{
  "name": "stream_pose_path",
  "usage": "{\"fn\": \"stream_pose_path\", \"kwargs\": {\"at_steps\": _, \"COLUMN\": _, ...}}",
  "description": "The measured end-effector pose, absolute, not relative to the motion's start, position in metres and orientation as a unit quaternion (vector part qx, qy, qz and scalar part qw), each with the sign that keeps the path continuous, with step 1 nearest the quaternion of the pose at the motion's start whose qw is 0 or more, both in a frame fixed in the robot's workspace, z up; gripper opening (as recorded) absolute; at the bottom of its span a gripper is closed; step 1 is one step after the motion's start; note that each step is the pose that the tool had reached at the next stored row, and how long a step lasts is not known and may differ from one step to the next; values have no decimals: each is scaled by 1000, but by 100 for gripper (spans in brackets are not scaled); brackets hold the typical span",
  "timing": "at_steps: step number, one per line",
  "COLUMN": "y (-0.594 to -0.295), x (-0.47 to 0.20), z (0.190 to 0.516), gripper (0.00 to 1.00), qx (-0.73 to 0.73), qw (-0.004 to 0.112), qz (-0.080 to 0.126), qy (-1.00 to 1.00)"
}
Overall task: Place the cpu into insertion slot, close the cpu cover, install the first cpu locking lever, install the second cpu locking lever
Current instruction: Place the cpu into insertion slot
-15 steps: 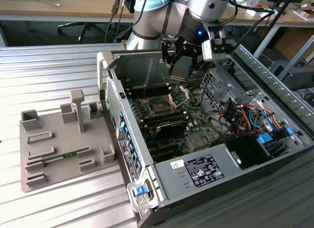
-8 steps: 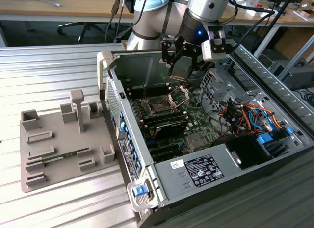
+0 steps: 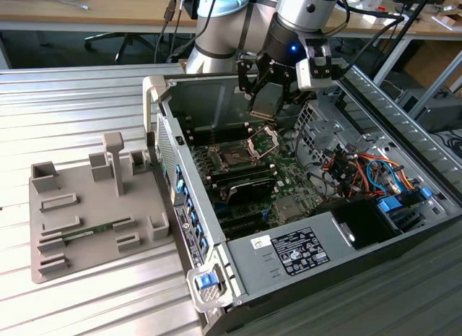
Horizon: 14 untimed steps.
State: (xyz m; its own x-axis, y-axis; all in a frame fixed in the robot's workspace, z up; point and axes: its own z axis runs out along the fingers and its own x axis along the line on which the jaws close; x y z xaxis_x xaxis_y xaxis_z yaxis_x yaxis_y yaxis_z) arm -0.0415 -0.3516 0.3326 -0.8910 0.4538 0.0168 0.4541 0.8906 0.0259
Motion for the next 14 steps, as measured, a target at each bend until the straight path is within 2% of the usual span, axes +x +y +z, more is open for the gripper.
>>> {"fn": "stream_pose_path", "kwargs": {"at_steps": 14, "y": -352, "x": -42, "z": 333, "gripper": 54, "qx": -242, "qw": 5, "qz": -15, "qy": -970}}
